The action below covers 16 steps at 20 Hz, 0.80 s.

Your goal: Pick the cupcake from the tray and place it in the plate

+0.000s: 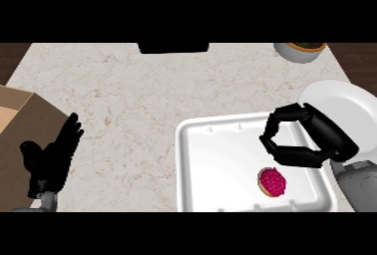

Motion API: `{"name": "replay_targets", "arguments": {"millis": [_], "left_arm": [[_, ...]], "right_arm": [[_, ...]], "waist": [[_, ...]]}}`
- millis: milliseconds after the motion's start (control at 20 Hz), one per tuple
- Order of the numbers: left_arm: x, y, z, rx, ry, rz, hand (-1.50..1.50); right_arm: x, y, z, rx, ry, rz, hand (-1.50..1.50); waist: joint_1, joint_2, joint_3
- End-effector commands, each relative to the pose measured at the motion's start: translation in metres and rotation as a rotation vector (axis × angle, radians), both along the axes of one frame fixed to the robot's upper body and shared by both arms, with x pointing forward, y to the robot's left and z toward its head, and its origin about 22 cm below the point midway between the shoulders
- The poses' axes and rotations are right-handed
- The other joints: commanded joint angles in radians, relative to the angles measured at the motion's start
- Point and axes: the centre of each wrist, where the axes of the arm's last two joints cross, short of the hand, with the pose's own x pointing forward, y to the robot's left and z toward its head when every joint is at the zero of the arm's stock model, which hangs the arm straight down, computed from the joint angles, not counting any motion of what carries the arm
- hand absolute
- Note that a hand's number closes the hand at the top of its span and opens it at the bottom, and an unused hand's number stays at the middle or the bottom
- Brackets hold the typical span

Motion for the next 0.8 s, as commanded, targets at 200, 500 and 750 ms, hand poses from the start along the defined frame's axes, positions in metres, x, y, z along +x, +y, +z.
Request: {"name": "replay_targets", "arguments": {"millis": [200, 500, 750], "left_arm": [[0.003, -0.020, -0.002, 0.003, 0.033, -0.005, 0.00], [0.011, -0.036, -0.004, 0.030, 0.042, -0.017, 0.00], [0.003, -0.054, -0.010, 0.029, 0.045, -0.007, 0.00]], "right_arm": [[-0.056, -0.038, -0.101, 0.559, 0.225, 0.084, -1.50], [-0.041, -0.096, -0.064, 0.086, 0.114, 0.270, -1.50], [-0.033, -0.099, -0.029, -0.180, -0.042, 0.185, -1.50]], "waist": [[0.028, 0.027, 0.011], [0.046, 0.021, 0.005], [0.048, 0.017, 0.004]]}}
